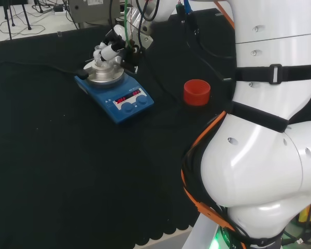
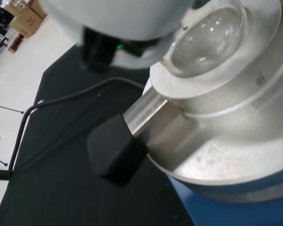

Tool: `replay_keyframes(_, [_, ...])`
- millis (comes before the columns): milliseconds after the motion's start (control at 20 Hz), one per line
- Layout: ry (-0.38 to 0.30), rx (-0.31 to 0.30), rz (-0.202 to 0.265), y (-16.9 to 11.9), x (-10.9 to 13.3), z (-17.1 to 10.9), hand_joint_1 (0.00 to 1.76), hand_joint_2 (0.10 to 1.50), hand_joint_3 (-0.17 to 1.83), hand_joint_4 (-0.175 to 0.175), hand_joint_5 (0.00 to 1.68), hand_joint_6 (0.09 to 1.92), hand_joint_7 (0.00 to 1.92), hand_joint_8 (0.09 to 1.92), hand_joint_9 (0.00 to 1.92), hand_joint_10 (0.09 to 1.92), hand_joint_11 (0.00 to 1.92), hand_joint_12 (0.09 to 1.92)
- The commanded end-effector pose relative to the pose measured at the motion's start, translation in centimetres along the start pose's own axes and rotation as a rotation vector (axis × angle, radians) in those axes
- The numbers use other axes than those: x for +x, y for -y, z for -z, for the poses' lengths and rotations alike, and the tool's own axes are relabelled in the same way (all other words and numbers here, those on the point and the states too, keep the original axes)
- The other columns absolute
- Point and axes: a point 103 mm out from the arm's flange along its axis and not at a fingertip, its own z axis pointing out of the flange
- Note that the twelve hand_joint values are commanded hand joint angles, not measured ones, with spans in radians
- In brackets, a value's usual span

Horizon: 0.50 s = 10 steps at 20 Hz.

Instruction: Place the round-bottom flask on the heater.

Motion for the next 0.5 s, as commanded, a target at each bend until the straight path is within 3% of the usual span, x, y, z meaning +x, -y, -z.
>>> replay_keyframes(50, [0.017, 0.014, 0.022, -0.08, 0.35, 0.41, 1.10, 0.50, 0.87, -0.058, 0.70, 0.92, 0.49, 0.63, 0.73, 0.58, 0.32, 1.32])
replay_keyframes(500, [0.010, 0.010, 0.027, 0.51, 0.26, 1.16, 1.04, 0.48, 0.83, -0.064, 0.48, 0.75, 0.44, 0.67, 0.67, 0.63, 0.27, 1.34])
